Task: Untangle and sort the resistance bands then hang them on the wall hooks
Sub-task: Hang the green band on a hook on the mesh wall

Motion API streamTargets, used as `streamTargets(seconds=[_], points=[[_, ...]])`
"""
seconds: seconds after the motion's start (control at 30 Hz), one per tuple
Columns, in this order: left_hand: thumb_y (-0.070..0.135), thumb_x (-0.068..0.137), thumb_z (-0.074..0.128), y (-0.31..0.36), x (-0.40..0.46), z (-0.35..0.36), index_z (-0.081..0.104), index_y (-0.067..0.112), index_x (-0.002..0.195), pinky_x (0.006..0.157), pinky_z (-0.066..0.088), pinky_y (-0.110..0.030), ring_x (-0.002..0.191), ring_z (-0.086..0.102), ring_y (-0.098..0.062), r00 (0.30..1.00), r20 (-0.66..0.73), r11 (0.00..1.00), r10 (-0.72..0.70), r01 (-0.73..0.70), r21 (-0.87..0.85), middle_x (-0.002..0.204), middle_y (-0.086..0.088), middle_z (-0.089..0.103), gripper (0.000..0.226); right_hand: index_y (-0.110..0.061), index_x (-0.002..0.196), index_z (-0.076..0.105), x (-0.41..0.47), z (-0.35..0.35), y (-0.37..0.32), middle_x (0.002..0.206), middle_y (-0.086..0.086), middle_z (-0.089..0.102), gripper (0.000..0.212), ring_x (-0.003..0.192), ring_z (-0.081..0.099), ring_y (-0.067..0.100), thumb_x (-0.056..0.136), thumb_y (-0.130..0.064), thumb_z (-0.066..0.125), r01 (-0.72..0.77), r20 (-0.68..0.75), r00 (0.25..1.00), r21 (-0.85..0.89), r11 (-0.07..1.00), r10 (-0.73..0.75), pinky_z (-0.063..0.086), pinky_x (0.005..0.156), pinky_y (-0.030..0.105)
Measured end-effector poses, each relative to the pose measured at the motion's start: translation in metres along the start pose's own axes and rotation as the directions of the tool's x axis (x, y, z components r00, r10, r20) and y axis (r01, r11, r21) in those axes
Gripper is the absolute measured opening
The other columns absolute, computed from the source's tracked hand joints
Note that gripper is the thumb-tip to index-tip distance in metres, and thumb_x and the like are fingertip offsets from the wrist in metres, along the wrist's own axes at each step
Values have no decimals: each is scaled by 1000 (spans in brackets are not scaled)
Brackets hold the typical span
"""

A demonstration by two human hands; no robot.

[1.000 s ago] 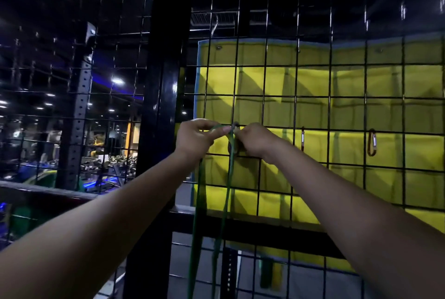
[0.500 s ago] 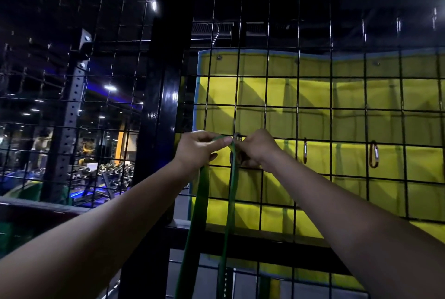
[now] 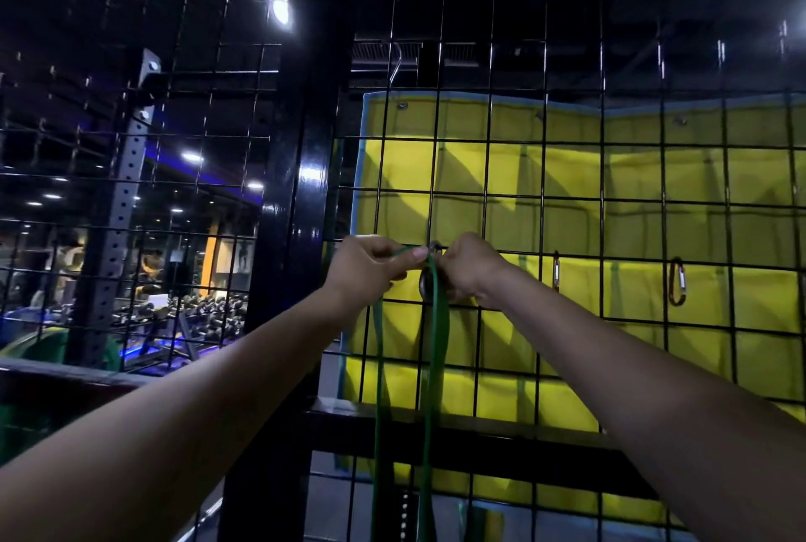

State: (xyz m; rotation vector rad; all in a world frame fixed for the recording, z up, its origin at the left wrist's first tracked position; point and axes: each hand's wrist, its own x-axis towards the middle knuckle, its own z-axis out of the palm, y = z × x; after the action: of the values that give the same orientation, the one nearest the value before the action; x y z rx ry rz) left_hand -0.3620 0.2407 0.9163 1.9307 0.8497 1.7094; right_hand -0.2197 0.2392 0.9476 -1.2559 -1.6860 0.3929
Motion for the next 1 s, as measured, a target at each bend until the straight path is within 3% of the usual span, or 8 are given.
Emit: streamTargets(seconds=[0.1, 0.23, 0.33, 0.43, 0.53, 0.63, 0.77, 1.0], points=[[34, 81, 67, 5, 4, -4, 68, 8, 88, 43, 38, -14, 47, 56, 3, 999, 34, 994, -8, 5, 113, 71, -4, 66, 27, 1, 99, 58, 1, 0, 1, 88, 17, 65, 26, 78, 65, 28, 94, -24, 52, 23, -25, 999, -78, 997, -25, 54, 69, 36], [39, 82, 64, 14, 15, -6, 67, 7, 89, 61, 49, -22, 67, 66, -11, 994, 76, 975, -84, 67, 211, 89, -12, 70, 34, 2, 102, 62, 3, -1, 2, 93, 17, 66, 29, 82, 65, 29, 93, -24, 52, 30, -41, 999, -136, 990, -36, 48, 67, 33], [42, 80, 66, 20, 25, -8, 66, 4, 88, 66, 53, -27, 63, 65, -15, 979, 126, 956, -159, 121, 267, 93, -14, 70, 38, 2, 100, 62, 3, -2, 2, 89, 15, 63, 26, 80, 59, 26, 93, -20, 52, 36, -50, 998, -176, 984, -45, 45, 66, 31], [41, 80, 66, 22, 30, -9, 66, 3, 88, 83, 54, -40, 68, 67, -22, 962, 174, 950, -210, 159, 268, 97, -17, 70, 39, 3, 98, 62, 2, -4, 3, 84, 12, 59, 26, 78, 56, 24, 93, -20, 52, 51, -54, 996, -221, 974, -64, 42, 64, 29], [41, 83, 63, 23, 31, -8, 67, 5, 87, 88, 53, -41, 68, 66, -19, 956, 201, 937, -214, 143, 320, 99, -16, 70, 36, 2, 95, 63, 2, -5, 3, 79, 11, 57, 25, 76, 55, 23, 94, -21, 51, 67, -52, 995, -256, 964, -83, 40, 61, 28], [41, 85, 61, 23, 32, -5, 67, 12, 82, 78, 55, -32, 64, 64, -14, 969, 176, 934, -175, 107, 342, 95, -14, 69, 30, 2, 93, 63, 1, -6, 4, 76, 10, 56, 25, 73, 54, 22, 94, -20, 51, 71, -51, 995, -267, 961, -88, 37, 55, 25], [38, 87, 59, 18, 29, 0, 67, 14, 87, 38, 38, -7, 56, 58, -10, 989, 126, 928, -77, 25, 372, 78, -5, 59, 26, 3, 88, 65, 3, -7, 4, 73, 11, 55, 25, 69, 52, 23, 93, -18, 52, 84, -42, 994, -245, 966, -97, 38, 60, 26], [36, 90, 56, 7, 24, 3, 61, 10, 79, 38, 38, -15, 53, 49, -13, 982, 167, 913, -91, 15, 408, 68, -3, 52, 29, -8, 62, 54, 1, -7, 7, 58, 6, 45, 34, 57, 40, 19, 93, -23, 54, 102, -47, 992, -236, 966, -116, 32, 57, 27]])
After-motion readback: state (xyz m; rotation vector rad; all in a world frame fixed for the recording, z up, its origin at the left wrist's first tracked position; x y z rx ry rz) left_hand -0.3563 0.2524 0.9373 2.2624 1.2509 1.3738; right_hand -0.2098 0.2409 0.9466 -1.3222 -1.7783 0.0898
